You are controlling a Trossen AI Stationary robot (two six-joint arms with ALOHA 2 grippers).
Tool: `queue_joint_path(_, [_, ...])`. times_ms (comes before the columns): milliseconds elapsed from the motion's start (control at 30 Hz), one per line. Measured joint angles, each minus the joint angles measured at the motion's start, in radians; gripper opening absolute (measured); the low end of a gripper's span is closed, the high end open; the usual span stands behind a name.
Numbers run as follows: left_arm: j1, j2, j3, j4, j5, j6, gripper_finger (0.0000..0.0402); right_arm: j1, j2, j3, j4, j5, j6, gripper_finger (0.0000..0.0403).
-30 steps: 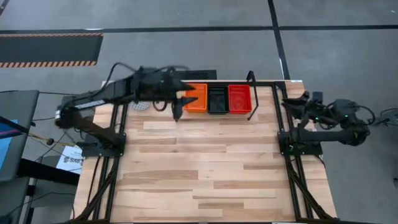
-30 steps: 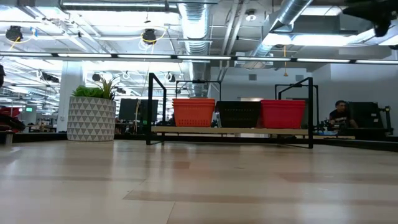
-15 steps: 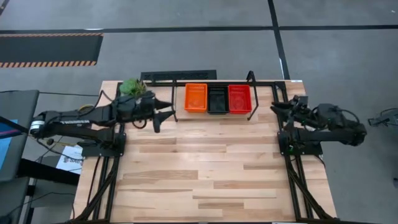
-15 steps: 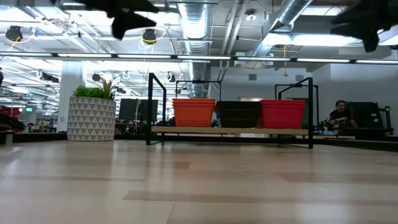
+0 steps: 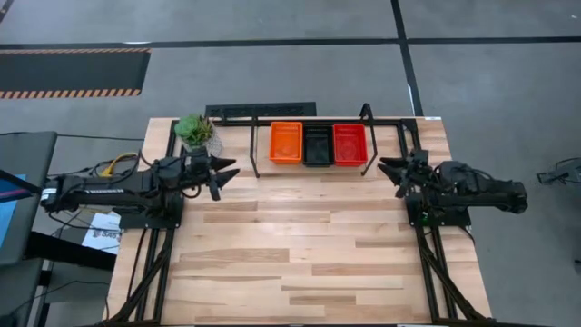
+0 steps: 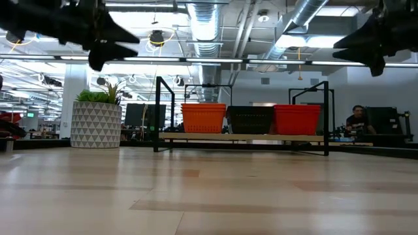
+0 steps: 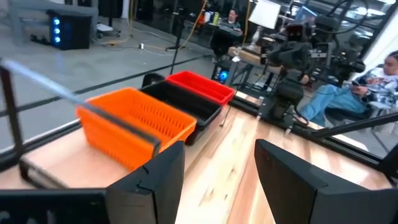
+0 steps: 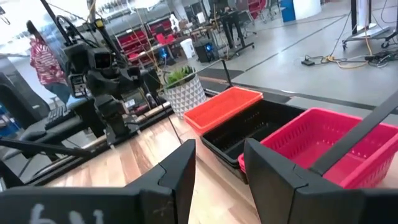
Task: Stack baskets on shelf by color
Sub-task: Return to Home Position
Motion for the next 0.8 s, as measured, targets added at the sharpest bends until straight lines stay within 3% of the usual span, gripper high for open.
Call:
queue_joint_path(600, [0.000, -0.208, -0.306, 0.083, -0.031, -0.146, 0.0183, 0.000, -0.008, -0.205, 0.187, 0.000, 0.061, 0.0159])
queue_joint_path(800, [0.000, -0.281, -0.308, -0.015, -0.038, -0.143, 0.0183, -0.002, -0.006, -0.237, 0.259, 0.009, 0.054, 0.0159])
